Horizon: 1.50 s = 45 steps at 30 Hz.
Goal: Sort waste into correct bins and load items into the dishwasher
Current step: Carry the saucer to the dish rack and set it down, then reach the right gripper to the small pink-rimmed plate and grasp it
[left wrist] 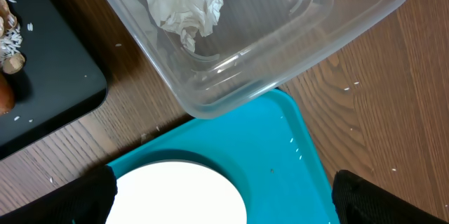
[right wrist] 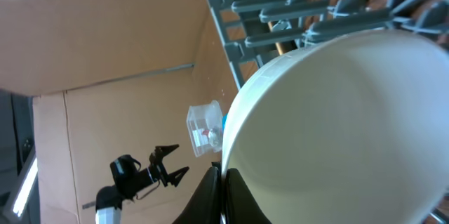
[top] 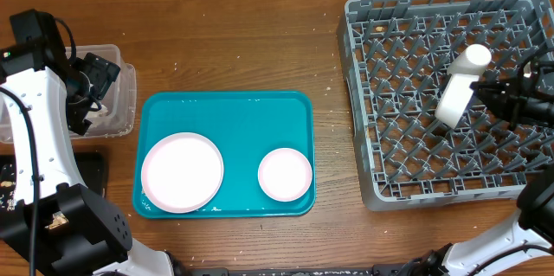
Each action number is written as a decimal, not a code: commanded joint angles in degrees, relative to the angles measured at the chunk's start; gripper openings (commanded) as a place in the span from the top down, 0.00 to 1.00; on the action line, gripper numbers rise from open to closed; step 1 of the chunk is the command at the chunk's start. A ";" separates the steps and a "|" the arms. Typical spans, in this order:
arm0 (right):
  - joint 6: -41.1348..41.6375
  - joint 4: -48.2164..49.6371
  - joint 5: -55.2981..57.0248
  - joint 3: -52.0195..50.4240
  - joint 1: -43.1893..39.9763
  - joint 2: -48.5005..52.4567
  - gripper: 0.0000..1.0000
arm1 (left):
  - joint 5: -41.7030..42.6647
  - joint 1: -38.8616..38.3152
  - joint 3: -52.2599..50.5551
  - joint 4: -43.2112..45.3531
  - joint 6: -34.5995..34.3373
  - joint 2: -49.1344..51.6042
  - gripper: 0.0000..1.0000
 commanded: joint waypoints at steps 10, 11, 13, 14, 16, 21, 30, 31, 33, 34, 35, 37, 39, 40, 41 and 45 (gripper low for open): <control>29.77 9.51 36.70 4.28 -4.28 -12.09 0.78 | -0.83 -0.02 1.11 0.07 -0.20 -0.04 0.00; 31.52 9.88 39.12 4.61 -4.11 -13.40 0.76 | -0.83 -0.02 1.14 0.07 -0.20 -0.04 0.00; 35.06 9.88 45.07 5.53 -3.76 -16.92 0.66 | -0.83 -0.02 1.11 0.07 -0.20 -0.04 0.00; 36.20 9.75 47.17 5.90 -3.63 -18.34 0.61 | -0.83 -0.02 1.14 0.07 -0.20 -0.04 0.00; 37.31 9.49 49.13 6.54 -2.91 -21.46 0.56 | -0.83 -0.02 1.11 0.07 -0.20 -0.04 0.00; 37.29 9.55 48.98 6.88 3.72 -28.57 0.48 | -0.81 -0.02 1.11 0.07 -0.20 -0.04 0.00; 32.57 13.09 48.17 6.86 39.80 -29.38 0.02 | -0.83 -0.02 1.14 0.07 -0.20 -0.04 0.00; 33.03 13.84 49.55 6.86 46.23 -27.91 0.02 | -0.83 -0.02 1.14 0.07 -0.20 -0.04 0.00; 34.18 14.36 50.80 6.86 52.41 -25.90 0.03 | -0.83 -0.02 1.11 0.07 -0.20 -0.04 0.00; 36.13 14.56 51.91 6.84 57.51 -23.78 0.05 | -0.83 -0.02 1.14 0.07 -0.20 -0.04 0.00; 37.38 14.58 52.52 6.82 61.16 -22.03 0.07 | -0.83 -0.02 1.11 0.07 -0.20 -0.04 0.00; 39.01 14.60 53.51 6.82 67.25 -18.49 0.08 | -0.83 -0.02 1.11 0.07 -0.20 -0.04 0.00; 39.54 14.64 54.45 6.82 73.05 -14.16 0.09 | -0.83 -0.02 1.11 0.07 -0.20 -0.04 0.00; 39.52 14.64 54.69 6.82 74.44 -13.03 0.09 | -0.83 -0.02 1.14 0.07 -0.20 -0.04 0.00; 39.56 14.82 55.89 6.82 78.31 -9.46 0.15 | -0.81 -0.02 1.11 0.07 -0.20 -0.04 0.00; 39.74 15.63 60.96 6.82 85.70 -2.89 0.15 | -0.83 -0.02 1.11 0.07 -0.20 -0.04 0.00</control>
